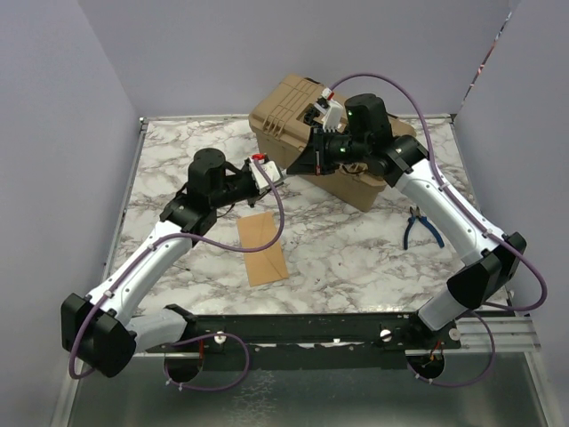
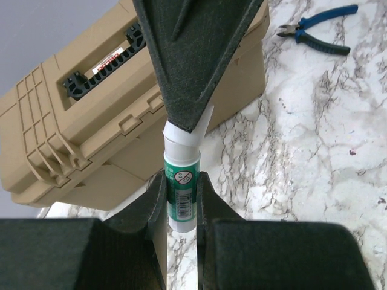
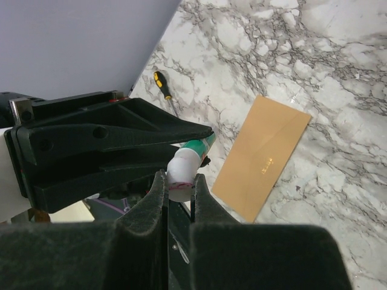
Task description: Place the letter into the envelope and seal it
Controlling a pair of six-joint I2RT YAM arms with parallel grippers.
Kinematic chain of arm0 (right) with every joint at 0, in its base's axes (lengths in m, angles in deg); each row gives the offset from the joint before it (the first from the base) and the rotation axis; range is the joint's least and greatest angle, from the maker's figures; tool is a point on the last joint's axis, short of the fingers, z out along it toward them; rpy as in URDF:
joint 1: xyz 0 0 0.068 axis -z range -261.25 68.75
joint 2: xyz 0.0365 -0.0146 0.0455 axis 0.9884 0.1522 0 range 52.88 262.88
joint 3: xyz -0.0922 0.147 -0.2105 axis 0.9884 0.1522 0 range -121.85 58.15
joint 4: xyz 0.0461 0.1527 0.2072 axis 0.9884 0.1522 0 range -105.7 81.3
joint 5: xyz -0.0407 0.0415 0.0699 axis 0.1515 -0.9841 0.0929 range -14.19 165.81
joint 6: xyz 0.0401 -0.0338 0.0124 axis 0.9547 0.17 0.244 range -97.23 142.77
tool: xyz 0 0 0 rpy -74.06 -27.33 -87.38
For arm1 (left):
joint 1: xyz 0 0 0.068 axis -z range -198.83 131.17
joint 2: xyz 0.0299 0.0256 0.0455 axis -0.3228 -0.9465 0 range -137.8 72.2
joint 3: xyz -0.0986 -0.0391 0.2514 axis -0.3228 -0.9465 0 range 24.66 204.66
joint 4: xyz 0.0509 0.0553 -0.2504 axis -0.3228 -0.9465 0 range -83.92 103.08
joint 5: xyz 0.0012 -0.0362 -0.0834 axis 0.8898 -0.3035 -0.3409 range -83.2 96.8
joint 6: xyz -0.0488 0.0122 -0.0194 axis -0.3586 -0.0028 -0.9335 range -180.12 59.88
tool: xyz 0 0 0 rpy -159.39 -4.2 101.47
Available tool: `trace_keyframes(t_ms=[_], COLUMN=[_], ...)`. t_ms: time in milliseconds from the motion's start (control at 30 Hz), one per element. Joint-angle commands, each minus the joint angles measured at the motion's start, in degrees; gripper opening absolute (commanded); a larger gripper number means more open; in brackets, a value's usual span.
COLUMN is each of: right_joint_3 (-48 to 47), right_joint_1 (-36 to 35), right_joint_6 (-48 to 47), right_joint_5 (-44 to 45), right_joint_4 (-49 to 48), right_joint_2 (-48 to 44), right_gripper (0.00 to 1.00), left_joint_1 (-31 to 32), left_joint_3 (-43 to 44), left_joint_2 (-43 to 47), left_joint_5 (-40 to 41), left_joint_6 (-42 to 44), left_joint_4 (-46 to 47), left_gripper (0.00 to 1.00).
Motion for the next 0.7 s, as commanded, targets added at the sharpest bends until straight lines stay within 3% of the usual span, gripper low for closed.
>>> trace_keyframes(t_ms=[0, 300, 667], right_joint_3=[-2.16, -2.22, -4.88], right_joint_1=[-2.08, -2.10, -2.12], right_joint_6=[-0.79, 3.64, 3.40], right_joint_5=[-4.12, 5.09, 0.69], right_joint_4=[6.62, 4.38, 8.91], right_joint_2=[2.40, -0.36, 2.84], right_gripper=[0.00, 0.00, 0.00], left_joint_1=[1.53, 1.83, 2.50], left_joint_3=[5.36, 3.72, 3.72], left_joint_2=[-1.94, -0.58, 0.14], left_joint_5=[-0.53, 1.27, 0.98], left_joint_6=[7.35, 7.94, 13.60], left_joint_4=[0.95, 0.10, -0.37], left_gripper=[0.00, 0.00, 0.00])
